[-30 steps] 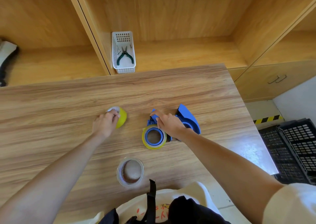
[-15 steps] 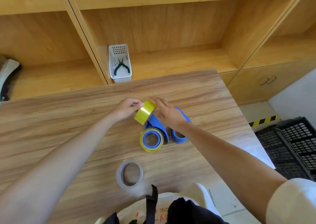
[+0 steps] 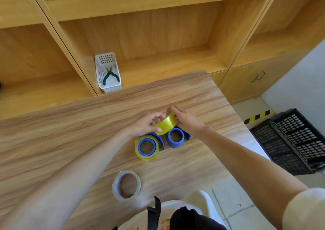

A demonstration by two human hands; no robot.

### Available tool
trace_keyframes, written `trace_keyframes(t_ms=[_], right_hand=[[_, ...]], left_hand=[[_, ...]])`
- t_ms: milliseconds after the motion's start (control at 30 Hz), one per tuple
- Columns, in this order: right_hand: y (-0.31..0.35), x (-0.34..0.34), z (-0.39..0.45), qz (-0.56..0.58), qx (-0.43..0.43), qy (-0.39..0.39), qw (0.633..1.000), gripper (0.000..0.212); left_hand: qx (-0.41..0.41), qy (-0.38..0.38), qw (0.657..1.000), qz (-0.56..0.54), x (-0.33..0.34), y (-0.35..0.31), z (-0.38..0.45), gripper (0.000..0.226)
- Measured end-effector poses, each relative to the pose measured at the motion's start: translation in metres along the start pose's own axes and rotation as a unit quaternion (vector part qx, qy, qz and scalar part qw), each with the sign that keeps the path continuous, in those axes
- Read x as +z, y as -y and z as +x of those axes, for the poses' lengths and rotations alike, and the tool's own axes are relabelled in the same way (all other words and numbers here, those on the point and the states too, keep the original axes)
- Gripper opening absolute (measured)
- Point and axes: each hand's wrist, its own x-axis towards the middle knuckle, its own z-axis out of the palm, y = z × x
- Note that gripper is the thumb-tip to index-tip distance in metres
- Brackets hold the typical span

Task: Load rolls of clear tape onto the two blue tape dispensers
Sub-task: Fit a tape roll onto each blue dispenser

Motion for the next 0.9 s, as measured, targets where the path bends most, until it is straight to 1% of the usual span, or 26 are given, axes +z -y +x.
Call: trace_keyframes(t_ms=[100, 267, 333, 433, 533, 567, 633, 700, 767, 833, 900], right_hand=[[-0.006, 0.004, -0.007, 0.002, 0.021, -0.021, 1.0, 0.053], [-0.009, 0.01, -0.011, 0.011, 0.036, -0.038, 0.999, 0.055], [-0.007, 0.011, -0.01, 0.007, 0.036, -0.031, 0.999, 0.053], [-0.006, 0.012, -0.009, -0.007, 0.04, -0.028, 0.999, 0.051], [-0.006, 0.012, -0.012, -0.012, 0.044, -0.022, 0.999, 0.042], [-0.006, 0.012, -0.015, -0.01, 0.046, -0.019, 0.999, 0.039], [-0.007, 0.015, -0.019, -0.006, 0.059, -0.014, 0.998, 0.038], [-0.012, 0.019, -0.021, -0.015, 0.077, -0.011, 0.997, 0.044], [-0.021, 0.023, -0.024, -0.041, 0.099, 0.004, 0.994, 0.063], [-0.03, 0.026, -0.029, -0.057, 0.128, 0.015, 0.99, 0.084], [-0.038, 0.029, -0.034, -0.072, 0.164, 0.027, 0.984, 0.09]], left_hand=[[0.01, 0.018, 1.0, 0.021, 0.005, 0.005, 0.001, 0.064], [0.034, 0.036, 0.998, 0.044, 0.004, 0.011, 0.0, 0.078], [0.041, 0.032, 0.998, 0.048, 0.004, 0.01, -0.001, 0.078], [0.036, 0.028, 0.998, 0.054, 0.004, 0.01, -0.001, 0.064], [0.044, 0.039, 0.995, 0.079, 0.008, 0.01, 0.003, 0.057], [0.05, 0.036, 0.991, 0.123, 0.01, 0.009, 0.006, 0.057], [0.071, 0.015, 0.969, 0.237, 0.015, 0.003, 0.011, 0.057], [0.103, -0.009, 0.942, 0.32, 0.023, -0.001, 0.012, 0.054], [0.147, -0.02, 0.91, 0.387, 0.032, 0.001, 0.012, 0.056], [0.185, -0.025, 0.888, 0.42, 0.039, 0.007, 0.014, 0.061], [0.222, -0.025, 0.876, 0.427, 0.043, 0.011, 0.017, 0.055]])
